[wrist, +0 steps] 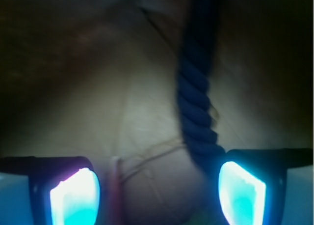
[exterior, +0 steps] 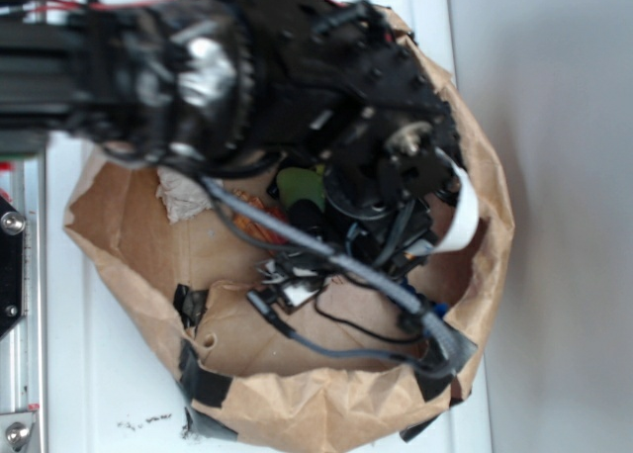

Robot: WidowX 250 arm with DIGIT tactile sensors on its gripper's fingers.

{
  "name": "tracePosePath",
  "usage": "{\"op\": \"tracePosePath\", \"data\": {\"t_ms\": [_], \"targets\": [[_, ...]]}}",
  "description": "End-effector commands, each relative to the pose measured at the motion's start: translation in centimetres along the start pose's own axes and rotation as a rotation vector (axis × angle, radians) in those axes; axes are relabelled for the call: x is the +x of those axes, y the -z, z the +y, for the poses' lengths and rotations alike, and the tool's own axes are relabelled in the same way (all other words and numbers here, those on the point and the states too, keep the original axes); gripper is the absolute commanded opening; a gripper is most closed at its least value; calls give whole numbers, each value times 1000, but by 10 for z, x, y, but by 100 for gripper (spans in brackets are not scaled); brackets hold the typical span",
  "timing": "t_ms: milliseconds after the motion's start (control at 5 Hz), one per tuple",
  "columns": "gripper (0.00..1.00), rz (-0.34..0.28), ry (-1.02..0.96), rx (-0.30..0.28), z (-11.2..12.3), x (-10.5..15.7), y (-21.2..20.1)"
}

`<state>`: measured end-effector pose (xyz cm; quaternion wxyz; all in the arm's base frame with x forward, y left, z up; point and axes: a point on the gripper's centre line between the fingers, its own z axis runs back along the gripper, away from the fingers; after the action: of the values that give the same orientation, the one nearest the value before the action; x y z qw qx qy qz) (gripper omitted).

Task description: Grab the shell.

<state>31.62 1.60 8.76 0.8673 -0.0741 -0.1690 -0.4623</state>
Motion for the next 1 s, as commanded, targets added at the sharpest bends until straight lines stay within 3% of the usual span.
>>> {"op": "tracePosePath", "data": {"t_ms": [0,400,600,800], "targets": [[100,-3,22,102,3,-1,-9],[100,-49,77,137,-17,-3,12],[100,-2,58,138,-22,-9,15],[100,-18,59,113,-33,-18,-2]]}}
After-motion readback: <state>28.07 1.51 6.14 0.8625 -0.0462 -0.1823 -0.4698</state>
